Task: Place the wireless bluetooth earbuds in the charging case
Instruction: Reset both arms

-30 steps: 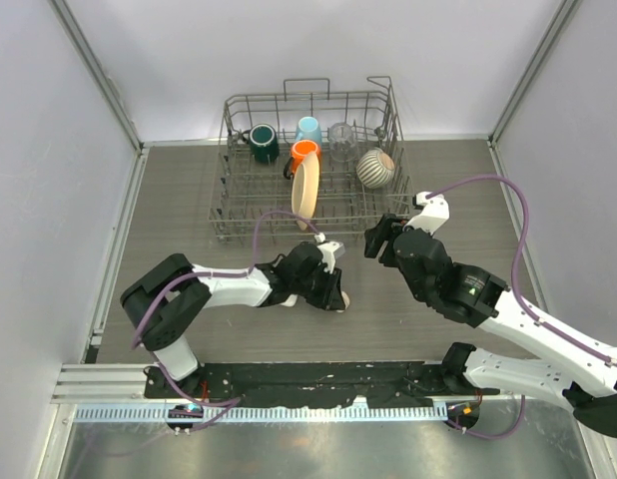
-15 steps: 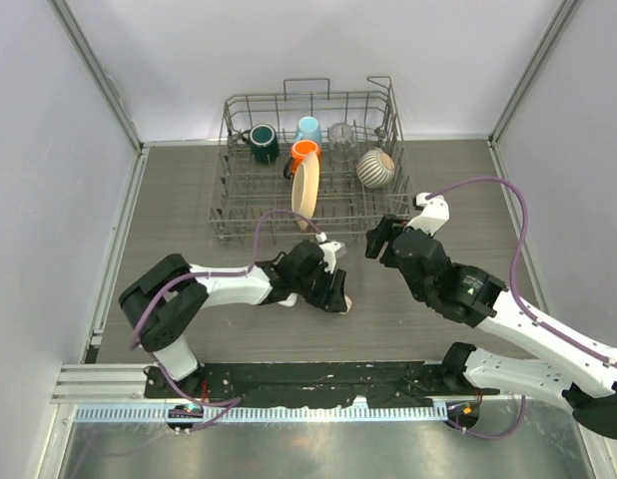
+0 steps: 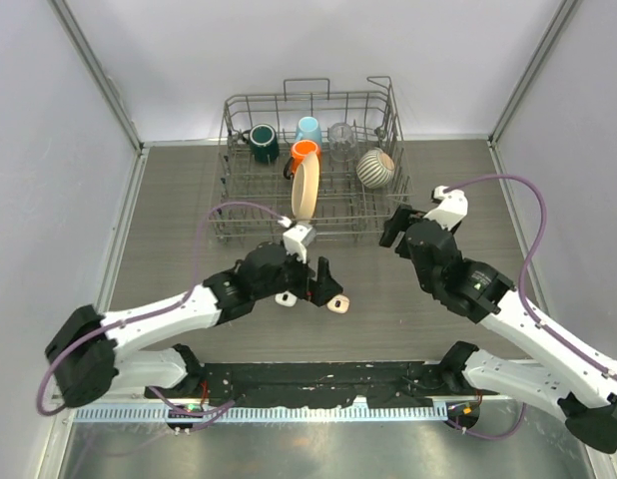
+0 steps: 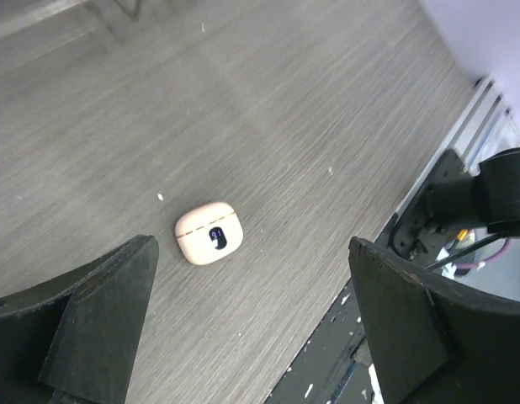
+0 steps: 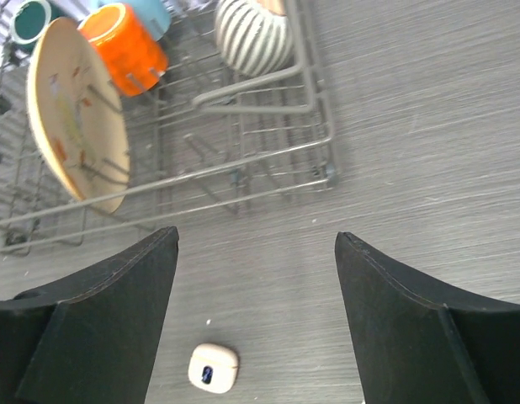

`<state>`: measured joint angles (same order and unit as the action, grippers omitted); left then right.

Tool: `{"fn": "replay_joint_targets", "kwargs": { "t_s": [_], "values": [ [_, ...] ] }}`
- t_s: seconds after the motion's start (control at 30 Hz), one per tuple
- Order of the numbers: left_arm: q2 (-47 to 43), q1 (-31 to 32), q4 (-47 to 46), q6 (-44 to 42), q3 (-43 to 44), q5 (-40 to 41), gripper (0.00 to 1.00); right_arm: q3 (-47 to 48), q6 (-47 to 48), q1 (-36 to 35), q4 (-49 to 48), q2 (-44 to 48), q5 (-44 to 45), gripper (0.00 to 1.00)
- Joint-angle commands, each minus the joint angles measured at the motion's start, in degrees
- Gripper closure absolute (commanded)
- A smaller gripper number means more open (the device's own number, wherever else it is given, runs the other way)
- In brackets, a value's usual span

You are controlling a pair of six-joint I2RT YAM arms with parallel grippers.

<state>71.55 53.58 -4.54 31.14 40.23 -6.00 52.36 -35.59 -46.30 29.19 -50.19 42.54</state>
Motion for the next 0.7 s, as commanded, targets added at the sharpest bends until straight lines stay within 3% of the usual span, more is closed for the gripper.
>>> {"fn": "replay_joint_targets", "kwargs": {
  "t_s": [0.0,0.1,0.23,0.37,0.47,0.57,0.67],
  "values": [
    [-11.06,0.29,-8.28,2.25,-7.33,8.89,0.00,-0.85,2.81,5.95,1.30,2.73,-0.35,0.18],
    [-19.41,0.29,-8.31,1.22,-9.46,13.11,0.00,-2.52,4.74,13.24,1.92,3.70,-3.95,0.15],
    [-28.90,0.21,1.43,-3.17,-8.59,17.59,0.00,-3.23,5.89,25.80,2.01,3.88,-11.93,0.14],
    [-36.20,0.21,7.52,1.11,-8.23,29.80,0.00,-1.74,5.36,36.87,1.57,-0.50,-24.32,0.13],
    [-41.13,0.21,10.77,3.66,-8.59,37.10,0.00,-1.12,2.82,38.74,0.87,-3.06,-28.03,0.13],
    [-44.74,0.21,14.54,7.35,-8.07,43.96,0.00,-1.29,1.41,38.75,-0.01,-3.68,-26.20,0.13],
    [-46.06,0.21,17.62,5.09,-6.14,46.95,0.00,-1.21,0.88,38.75,-0.62,-3.60,-22.43,0.13]
  ]
}}
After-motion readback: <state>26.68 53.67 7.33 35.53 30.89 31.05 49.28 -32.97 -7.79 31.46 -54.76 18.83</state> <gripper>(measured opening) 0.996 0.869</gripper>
